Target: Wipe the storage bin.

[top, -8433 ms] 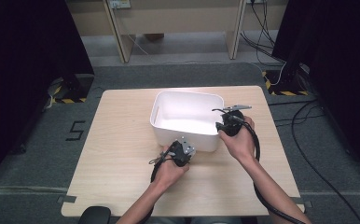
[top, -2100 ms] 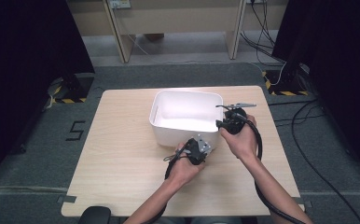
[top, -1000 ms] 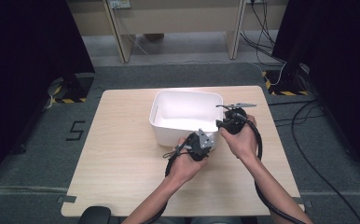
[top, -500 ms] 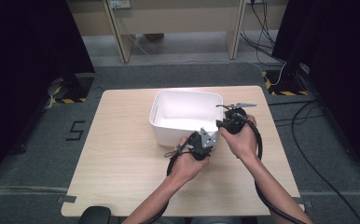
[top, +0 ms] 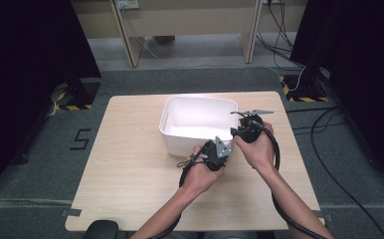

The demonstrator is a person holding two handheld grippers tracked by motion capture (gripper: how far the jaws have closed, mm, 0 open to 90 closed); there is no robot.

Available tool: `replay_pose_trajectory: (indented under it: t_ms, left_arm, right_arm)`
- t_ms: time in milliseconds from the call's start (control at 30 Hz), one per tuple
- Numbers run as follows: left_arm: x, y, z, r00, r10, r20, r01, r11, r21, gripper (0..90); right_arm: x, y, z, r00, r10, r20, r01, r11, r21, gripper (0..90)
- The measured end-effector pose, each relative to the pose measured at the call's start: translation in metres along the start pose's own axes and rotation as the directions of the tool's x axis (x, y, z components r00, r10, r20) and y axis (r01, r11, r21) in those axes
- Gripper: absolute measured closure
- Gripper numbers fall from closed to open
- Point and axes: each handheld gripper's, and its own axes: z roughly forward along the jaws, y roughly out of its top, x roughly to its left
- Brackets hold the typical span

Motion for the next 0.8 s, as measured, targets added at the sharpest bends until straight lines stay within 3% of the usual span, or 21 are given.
replay_pose_trajectory:
  t_ms: [800]
  left_arm:
    - [-0.008,-0.014,0.019,0.9998,0.019,-0.007,-0.019,0.9992,0.035,72.7]
  right_arm:
    - [0.000,-0.001,-0.001,1.0000,-0.002,-0.003,0.002,1.000,-0.002,69.5]
